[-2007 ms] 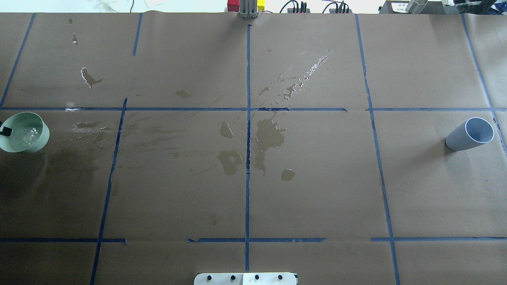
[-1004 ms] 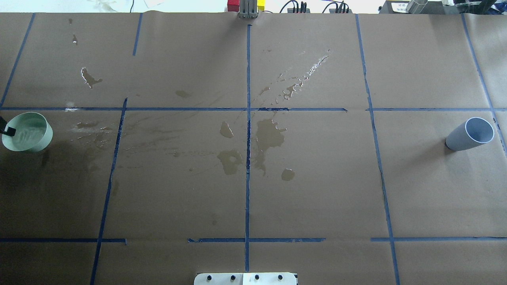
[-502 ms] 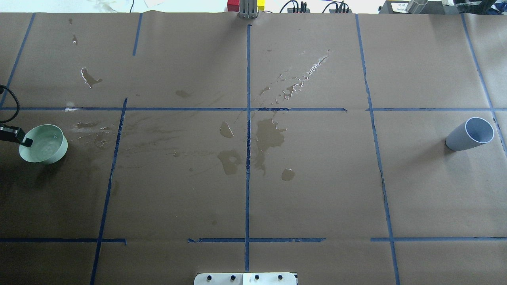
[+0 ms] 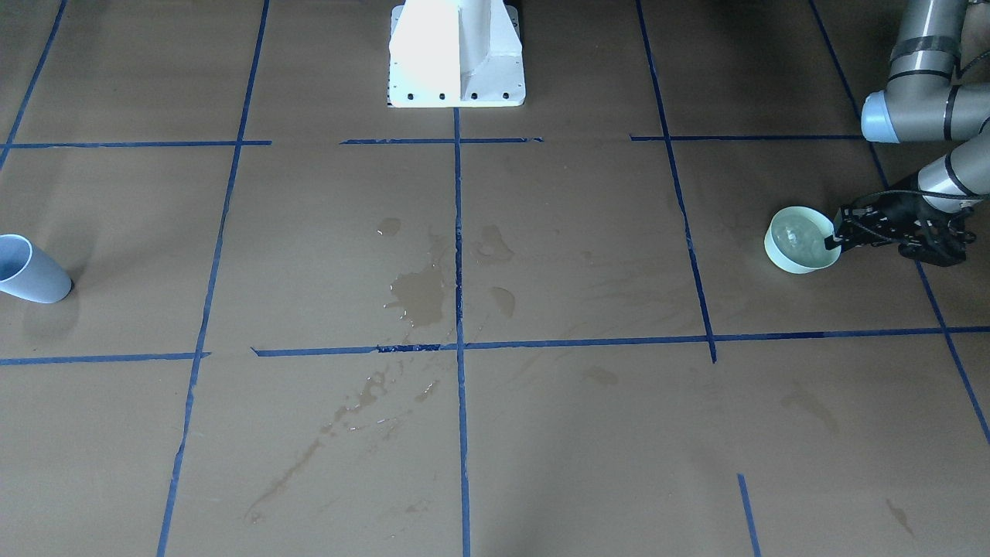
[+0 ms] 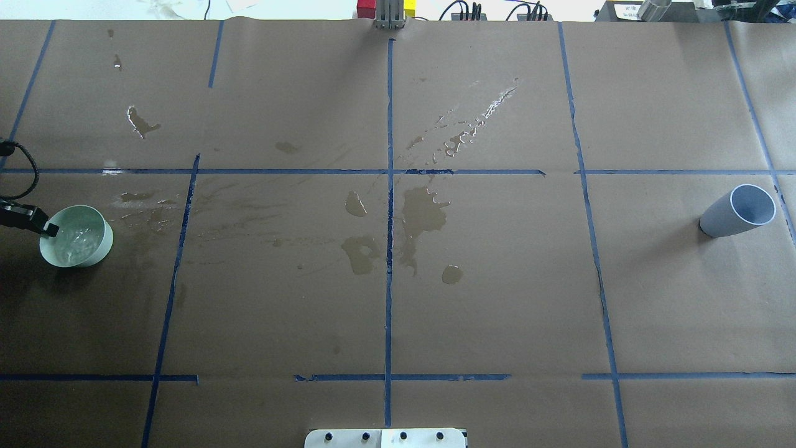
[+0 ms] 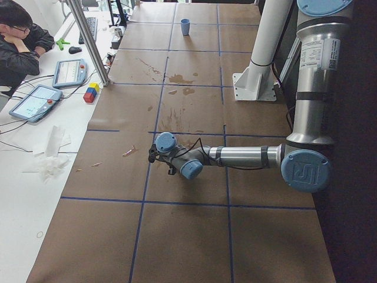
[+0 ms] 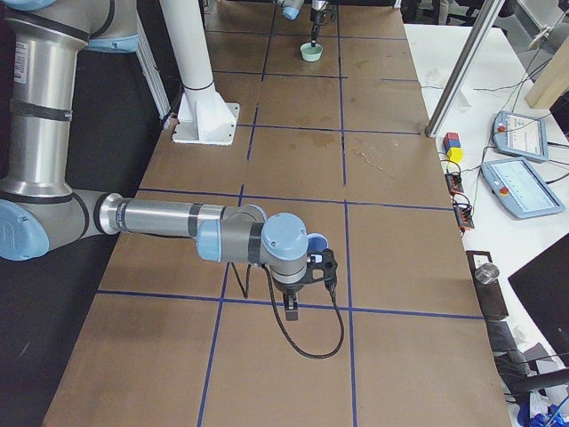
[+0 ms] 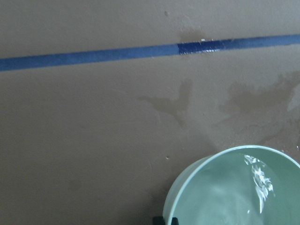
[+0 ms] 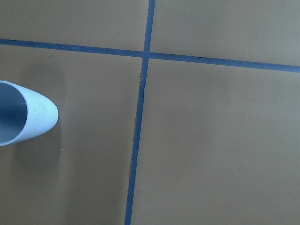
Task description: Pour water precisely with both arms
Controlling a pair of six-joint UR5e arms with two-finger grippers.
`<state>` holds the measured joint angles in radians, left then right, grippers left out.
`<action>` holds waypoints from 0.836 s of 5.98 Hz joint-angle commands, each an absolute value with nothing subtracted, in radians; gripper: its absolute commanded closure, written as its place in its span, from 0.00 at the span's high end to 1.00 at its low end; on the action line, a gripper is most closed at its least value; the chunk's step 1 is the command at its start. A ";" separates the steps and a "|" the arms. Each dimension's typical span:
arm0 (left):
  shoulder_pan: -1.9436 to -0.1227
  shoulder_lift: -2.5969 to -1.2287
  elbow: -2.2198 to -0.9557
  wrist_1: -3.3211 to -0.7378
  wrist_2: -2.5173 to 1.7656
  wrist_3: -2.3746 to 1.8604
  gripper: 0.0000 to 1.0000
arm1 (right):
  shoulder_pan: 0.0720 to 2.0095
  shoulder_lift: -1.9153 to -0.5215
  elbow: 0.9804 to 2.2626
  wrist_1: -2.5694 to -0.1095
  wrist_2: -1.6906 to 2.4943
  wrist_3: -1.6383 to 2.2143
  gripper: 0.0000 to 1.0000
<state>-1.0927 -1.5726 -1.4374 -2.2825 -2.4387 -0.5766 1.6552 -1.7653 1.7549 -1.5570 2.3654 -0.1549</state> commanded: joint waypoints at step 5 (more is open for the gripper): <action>-1.259 -1.565 -1.486 -2.127 -2.413 -0.265 1.00 | 1.655 -1.764 1.750 -1.551 2.372 -0.156 1.00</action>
<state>-1.1939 -1.5648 -1.4851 -2.2124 -2.4154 -0.3990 1.6552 -1.7651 1.7511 -1.5513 2.3698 -0.1562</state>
